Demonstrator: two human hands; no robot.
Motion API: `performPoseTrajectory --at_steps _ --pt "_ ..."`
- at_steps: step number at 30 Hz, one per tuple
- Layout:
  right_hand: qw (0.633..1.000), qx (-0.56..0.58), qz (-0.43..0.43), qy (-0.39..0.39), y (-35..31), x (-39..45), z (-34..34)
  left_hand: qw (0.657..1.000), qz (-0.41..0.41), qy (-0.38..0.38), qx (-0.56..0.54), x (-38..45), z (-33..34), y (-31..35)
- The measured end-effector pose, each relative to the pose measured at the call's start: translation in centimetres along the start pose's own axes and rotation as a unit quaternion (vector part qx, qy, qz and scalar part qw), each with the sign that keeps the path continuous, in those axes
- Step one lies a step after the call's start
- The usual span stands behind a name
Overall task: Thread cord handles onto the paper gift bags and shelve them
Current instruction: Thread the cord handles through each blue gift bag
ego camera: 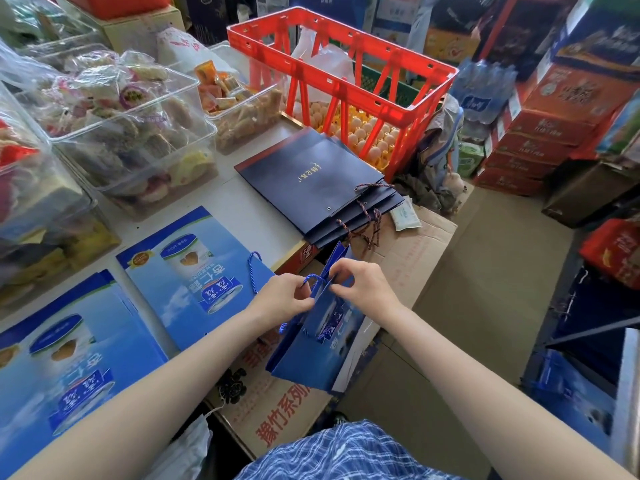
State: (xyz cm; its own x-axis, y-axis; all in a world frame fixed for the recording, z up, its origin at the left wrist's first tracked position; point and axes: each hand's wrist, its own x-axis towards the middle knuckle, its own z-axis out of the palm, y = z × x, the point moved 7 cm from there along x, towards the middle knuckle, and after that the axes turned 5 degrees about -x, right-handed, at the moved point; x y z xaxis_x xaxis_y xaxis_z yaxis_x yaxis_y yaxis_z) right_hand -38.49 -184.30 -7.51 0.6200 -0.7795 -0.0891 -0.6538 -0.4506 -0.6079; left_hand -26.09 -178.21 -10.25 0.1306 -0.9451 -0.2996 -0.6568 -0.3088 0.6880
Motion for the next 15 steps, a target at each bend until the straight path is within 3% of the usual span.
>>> performPoseTrajectory --at_steps 4,10,15 --pt "0.999 0.037 0.005 -0.001 -0.2 0.5 -1.1 0.999 0.003 0.048 0.021 0.1 -2.4 0.5" --pt "0.997 -0.07 0.044 -0.007 3.0 0.3 -3.0 0.993 -0.039 0.099 0.049 0.1 -5.9 -1.2" --pt "0.994 -0.081 0.06 0.052 3.0 0.3 -4.3 0.99 -0.041 0.119 0.065 0.6 -7.0 -1.2"
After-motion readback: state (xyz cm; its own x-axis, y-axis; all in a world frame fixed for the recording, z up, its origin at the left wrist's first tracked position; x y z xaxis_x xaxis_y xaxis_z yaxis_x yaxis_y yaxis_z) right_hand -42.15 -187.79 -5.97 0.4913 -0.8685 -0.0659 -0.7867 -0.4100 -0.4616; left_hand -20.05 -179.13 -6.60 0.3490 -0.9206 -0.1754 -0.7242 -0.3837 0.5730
